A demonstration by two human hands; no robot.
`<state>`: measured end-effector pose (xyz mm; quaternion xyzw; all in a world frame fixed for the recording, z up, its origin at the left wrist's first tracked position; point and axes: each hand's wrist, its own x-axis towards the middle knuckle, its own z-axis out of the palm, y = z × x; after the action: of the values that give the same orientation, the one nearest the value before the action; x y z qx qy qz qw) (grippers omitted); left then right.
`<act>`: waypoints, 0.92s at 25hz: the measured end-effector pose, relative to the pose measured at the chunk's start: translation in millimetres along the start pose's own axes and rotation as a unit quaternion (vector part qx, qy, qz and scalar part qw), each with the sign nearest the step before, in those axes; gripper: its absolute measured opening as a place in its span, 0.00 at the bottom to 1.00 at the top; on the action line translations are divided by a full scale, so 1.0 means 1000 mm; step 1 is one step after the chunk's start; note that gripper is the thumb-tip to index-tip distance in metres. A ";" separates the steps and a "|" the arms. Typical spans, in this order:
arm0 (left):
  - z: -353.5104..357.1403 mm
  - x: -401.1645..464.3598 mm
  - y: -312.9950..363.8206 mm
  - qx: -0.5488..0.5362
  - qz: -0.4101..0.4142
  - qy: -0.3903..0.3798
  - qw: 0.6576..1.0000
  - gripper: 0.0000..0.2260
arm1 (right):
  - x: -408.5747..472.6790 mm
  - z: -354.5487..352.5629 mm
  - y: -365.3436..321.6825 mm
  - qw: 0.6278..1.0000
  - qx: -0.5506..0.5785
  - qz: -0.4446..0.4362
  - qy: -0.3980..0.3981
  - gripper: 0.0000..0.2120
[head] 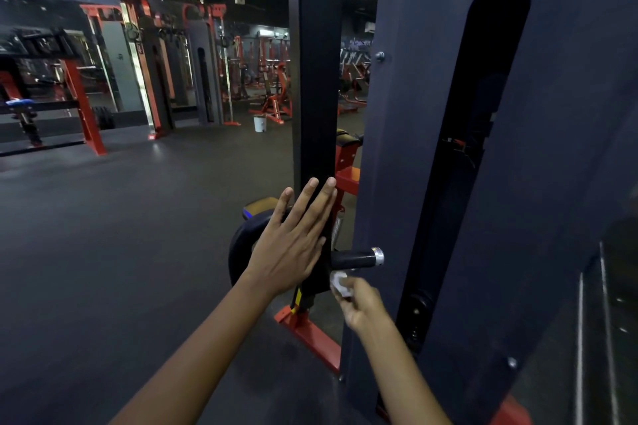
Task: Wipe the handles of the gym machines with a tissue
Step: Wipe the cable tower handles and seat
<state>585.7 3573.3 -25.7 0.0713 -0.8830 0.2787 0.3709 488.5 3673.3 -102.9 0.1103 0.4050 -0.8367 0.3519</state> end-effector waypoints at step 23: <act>-0.003 0.004 -0.003 -0.011 0.005 -0.036 0.999 0.34 | 0.008 -0.014 -0.032 0.863 -0.311 -0.363 0.165 0.05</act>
<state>585.8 3572.4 -20.2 0.0724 -0.8989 0.2685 0.3384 459.1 3693.5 -96.8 -0.0232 0.7073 -0.7058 -0.0325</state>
